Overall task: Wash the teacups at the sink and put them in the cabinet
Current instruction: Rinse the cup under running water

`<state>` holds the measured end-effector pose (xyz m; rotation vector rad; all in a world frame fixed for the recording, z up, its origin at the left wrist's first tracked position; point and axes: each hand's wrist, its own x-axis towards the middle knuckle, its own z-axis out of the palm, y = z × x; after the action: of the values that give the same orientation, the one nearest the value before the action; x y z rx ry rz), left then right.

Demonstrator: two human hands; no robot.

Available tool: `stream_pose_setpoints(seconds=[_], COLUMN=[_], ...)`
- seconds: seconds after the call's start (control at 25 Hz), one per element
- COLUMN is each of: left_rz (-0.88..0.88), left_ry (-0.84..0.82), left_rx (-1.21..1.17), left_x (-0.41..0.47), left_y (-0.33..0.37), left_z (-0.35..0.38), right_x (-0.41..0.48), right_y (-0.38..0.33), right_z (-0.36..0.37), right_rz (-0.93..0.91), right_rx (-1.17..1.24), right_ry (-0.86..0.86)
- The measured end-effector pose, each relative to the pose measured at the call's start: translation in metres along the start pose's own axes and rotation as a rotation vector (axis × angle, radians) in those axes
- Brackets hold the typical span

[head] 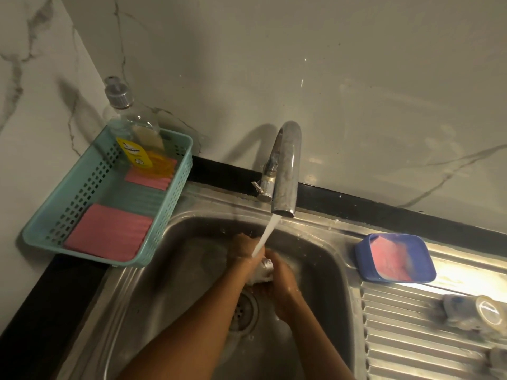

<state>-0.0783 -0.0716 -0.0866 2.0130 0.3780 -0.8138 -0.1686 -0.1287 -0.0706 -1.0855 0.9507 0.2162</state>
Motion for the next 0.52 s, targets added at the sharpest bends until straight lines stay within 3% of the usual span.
stream_pose_setpoints(seconds=[0.16, 0.24, 0.52], left_rz=[-0.196, -0.196, -0.268], left_ry=[-0.038, -0.078, -0.089], left_rx=[-0.326, -0.344, -0.494], left_x=[0.007, 0.005, 0.001], left_y=[-0.002, -0.006, -0.025], left_z=[-0.022, -0.027, -0.034], right_x=[0.0, 0.001, 0.002], right_y=[-0.003, 0.001, 0.019], right_z=[0.0, 0.007, 0.037], right_rz=[-0.095, -0.162, -0.381], right_rx=[-0.153, -0.275, -0.616], right_ry=[-0.182, -0.212, 0.059])
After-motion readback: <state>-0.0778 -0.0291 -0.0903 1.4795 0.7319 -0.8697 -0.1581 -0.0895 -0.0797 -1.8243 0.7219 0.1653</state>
